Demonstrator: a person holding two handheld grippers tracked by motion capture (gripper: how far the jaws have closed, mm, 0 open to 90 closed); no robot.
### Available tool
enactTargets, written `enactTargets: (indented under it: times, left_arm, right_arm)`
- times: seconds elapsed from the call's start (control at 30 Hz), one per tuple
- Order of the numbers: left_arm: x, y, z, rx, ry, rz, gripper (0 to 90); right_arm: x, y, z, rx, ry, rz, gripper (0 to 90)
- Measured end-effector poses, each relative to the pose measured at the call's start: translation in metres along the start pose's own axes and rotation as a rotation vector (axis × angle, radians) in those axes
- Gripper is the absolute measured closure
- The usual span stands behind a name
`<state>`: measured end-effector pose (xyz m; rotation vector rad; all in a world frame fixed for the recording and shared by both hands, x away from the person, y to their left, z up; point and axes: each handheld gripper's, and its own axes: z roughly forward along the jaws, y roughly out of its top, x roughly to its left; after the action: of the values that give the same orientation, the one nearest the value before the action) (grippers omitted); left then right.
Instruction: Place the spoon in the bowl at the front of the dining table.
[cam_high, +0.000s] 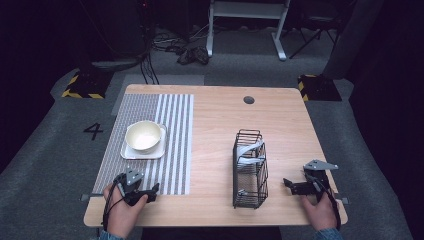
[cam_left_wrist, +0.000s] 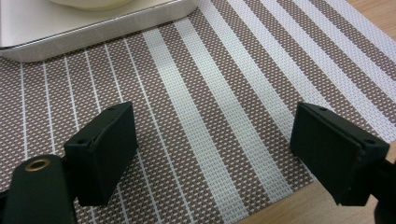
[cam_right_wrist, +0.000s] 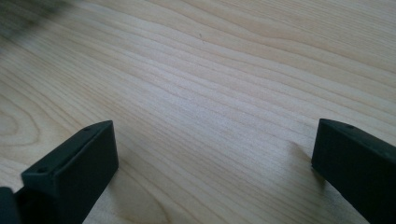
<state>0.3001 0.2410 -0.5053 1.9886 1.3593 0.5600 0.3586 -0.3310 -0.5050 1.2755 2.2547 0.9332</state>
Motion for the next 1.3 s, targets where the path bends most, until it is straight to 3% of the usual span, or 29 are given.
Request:
enactTargets:
  times: [0.97,1.3]
  left_arm:
    - [-0.0001,0.0,0.0,0.0,0.001,-0.002,14.7]
    - [-0.0012,0.0025,-0.0041,-0.02,0.003,0.019,18.0]
  right_arm:
    - [0.0004,-0.0004,-0.0003,0.0,-0.002,0.003,0.4]
    - [0.0004,-0.0004,-0.0003,0.0,-0.003,0.003,0.4]
